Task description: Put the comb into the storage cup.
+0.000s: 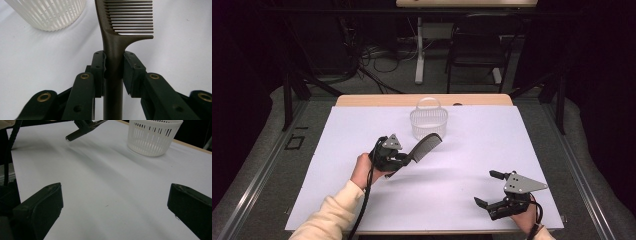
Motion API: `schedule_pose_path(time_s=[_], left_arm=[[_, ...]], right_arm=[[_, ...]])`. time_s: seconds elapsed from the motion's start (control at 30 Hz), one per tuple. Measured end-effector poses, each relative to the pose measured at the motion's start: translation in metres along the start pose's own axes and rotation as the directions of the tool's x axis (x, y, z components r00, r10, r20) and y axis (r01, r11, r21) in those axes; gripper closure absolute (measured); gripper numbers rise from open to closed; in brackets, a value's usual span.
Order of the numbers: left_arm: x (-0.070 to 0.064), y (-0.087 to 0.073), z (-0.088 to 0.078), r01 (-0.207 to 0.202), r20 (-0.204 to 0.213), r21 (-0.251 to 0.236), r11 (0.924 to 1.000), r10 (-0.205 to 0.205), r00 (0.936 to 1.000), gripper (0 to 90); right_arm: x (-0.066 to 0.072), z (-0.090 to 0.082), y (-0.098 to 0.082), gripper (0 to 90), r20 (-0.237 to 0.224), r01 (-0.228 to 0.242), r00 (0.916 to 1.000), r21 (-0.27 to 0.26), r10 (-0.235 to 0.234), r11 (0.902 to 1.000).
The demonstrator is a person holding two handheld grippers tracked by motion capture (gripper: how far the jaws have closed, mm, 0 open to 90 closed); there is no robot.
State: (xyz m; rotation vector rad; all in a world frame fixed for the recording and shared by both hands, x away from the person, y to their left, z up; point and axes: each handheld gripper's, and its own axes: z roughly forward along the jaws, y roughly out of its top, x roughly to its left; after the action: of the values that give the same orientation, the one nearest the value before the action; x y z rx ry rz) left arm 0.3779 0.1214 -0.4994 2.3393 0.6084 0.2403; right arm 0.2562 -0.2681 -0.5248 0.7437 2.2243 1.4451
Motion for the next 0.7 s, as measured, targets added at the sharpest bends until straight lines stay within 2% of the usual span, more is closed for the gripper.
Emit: schedule_pose_path(time_s=[0.7], left_arm=[[0.0038,-0.0059,-0.0095,0.020,-0.030,-0.048,0.9986,-0.021,0.9993,72.3]], right_arm=[[0.0005,0.0005,0.0003,0.0,0.001,0.007,1.0000,0.007,-0.007,1.0000]])
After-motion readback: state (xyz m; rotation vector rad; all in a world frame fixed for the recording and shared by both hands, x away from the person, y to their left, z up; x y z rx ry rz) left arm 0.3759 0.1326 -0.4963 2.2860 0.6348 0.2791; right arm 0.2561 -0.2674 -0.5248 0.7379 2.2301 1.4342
